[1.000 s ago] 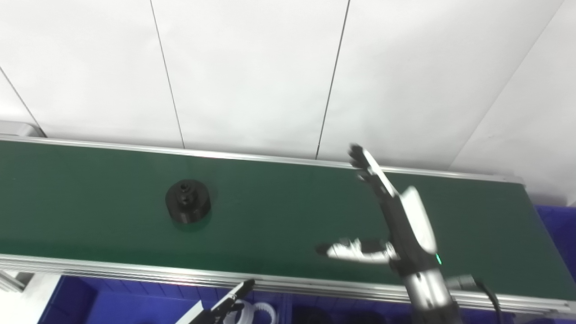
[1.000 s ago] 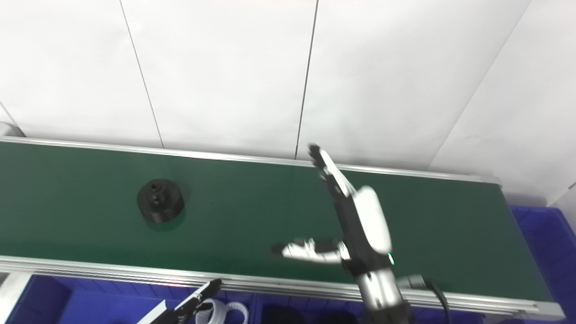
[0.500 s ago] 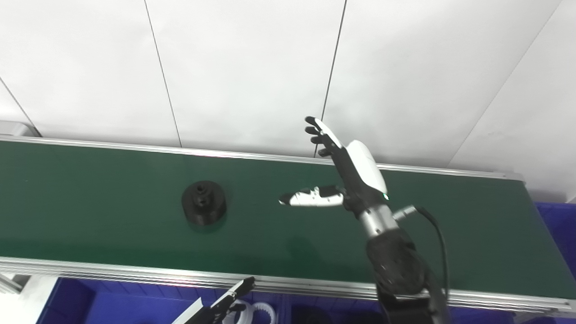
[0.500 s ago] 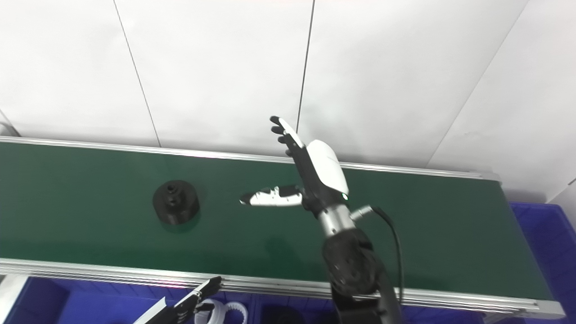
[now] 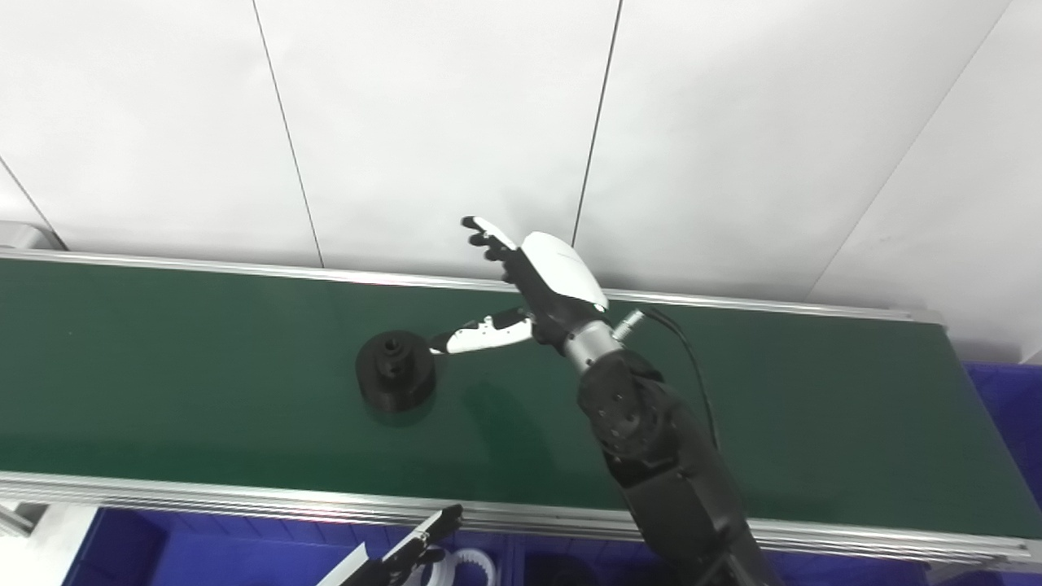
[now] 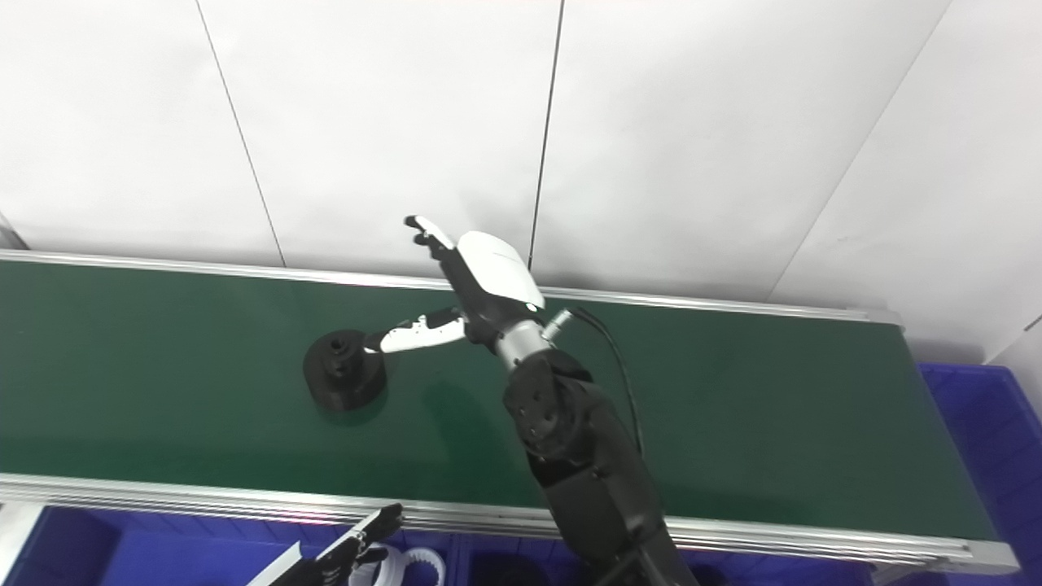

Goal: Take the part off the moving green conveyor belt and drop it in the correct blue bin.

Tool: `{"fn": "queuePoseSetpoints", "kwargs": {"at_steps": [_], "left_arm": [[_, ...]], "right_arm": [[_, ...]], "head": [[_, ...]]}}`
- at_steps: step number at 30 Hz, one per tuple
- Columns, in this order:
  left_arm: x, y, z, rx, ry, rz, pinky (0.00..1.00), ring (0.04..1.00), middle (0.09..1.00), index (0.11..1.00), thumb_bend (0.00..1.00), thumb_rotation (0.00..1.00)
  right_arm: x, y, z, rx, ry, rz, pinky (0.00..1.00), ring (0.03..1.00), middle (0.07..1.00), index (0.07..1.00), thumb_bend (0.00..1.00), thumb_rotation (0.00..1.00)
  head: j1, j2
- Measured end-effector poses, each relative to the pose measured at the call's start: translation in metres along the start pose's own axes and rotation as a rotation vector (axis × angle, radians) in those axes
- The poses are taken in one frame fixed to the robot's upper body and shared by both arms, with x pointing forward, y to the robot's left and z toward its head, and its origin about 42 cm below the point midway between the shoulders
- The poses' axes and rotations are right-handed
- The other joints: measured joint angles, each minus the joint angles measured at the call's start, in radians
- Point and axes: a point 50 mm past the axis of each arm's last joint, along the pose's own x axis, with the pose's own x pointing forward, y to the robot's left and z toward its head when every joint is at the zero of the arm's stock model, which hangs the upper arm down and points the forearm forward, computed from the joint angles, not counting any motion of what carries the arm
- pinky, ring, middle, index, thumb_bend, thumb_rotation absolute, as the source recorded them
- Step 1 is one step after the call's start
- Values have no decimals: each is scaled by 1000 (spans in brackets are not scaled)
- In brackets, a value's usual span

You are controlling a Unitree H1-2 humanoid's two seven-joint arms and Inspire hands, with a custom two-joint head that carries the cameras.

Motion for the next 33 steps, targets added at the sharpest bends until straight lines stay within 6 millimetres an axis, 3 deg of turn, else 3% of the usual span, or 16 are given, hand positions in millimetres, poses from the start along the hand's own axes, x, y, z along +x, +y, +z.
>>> {"fn": "queuePoseSetpoints", "kwargs": {"at_steps": [4, 10, 21, 23, 24, 25, 26, 27, 28, 29, 30, 33], "left_arm": [[2, -2, 0, -11, -6, -9, 878, 1000, 1000, 1000, 847, 290], [4, -6, 1, -22, -13, -14, 905, 1000, 1000, 1000, 848, 308], [-1, -12, 0, -50, -9, -15, 939, 1000, 1000, 1000, 842, 287], [-3, -13, 0, -53, -5, -16, 930, 1000, 1000, 1000, 840, 285], [-3, -13, 0, -53, -5, -15, 929, 1000, 1000, 1000, 841, 288], [-3, -14, 0, -55, -6, -14, 928, 1000, 1000, 1000, 841, 289], [-3, -14, 0, -56, -6, -13, 936, 1000, 1000, 1000, 851, 281], [-2, -14, 0, -57, -8, -13, 938, 1000, 1000, 1000, 853, 279], [-2, -14, 0, -60, -10, -12, 939, 1000, 1000, 1000, 857, 278], [-1, -15, 0, -62, -11, -11, 939, 1000, 1000, 1000, 859, 278], [-1, -15, 1, -64, -12, -8, 925, 1000, 1000, 1000, 858, 285], [0, -17, 2, -67, -17, -2, 915, 1000, 1000, 1000, 853, 271]], "right_arm": [[11, 11, 1, -24, 11, 56, 739, 853, 895, 936, 974, 449], [16, 41, -4, -94, 40, 153, 720, 829, 881, 937, 999, 483], [15, 60, -18, -177, 73, 227, 767, 844, 889, 915, 1000, 387], [14, 61, -19, -192, 74, 259, 739, 839, 887, 912, 1000, 358], [13, 62, -20, -195, 73, 267, 656, 811, 874, 899, 1000, 304], [13, 63, -19, -218, 70, 273, 648, 808, 873, 898, 1000, 299], [14, 63, -18, -235, 68, 276, 594, 761, 843, 875, 981, 211], [14, 63, -17, -249, 66, 281, 580, 750, 836, 870, 976, 189], [14, 63, -17, -254, 67, 288, 520, 652, 759, 826, 888, 77], [14, 64, -17, -254, 68, 295, 499, 618, 732, 811, 859, 39], [14, 65, -17, -256, 68, 299, 426, 511, 572, 757, 640, 12], [14, 64, -18, -260, 72, 295, 353, 434, 527, 692, 543, 1]], "head": [[5, 2], [17, 3], [54, 14], [55, 15], [54, 17], [54, 17], [54, 17], [55, 18], [55, 20], [55, 20], [54, 21], [52, 23]]}}
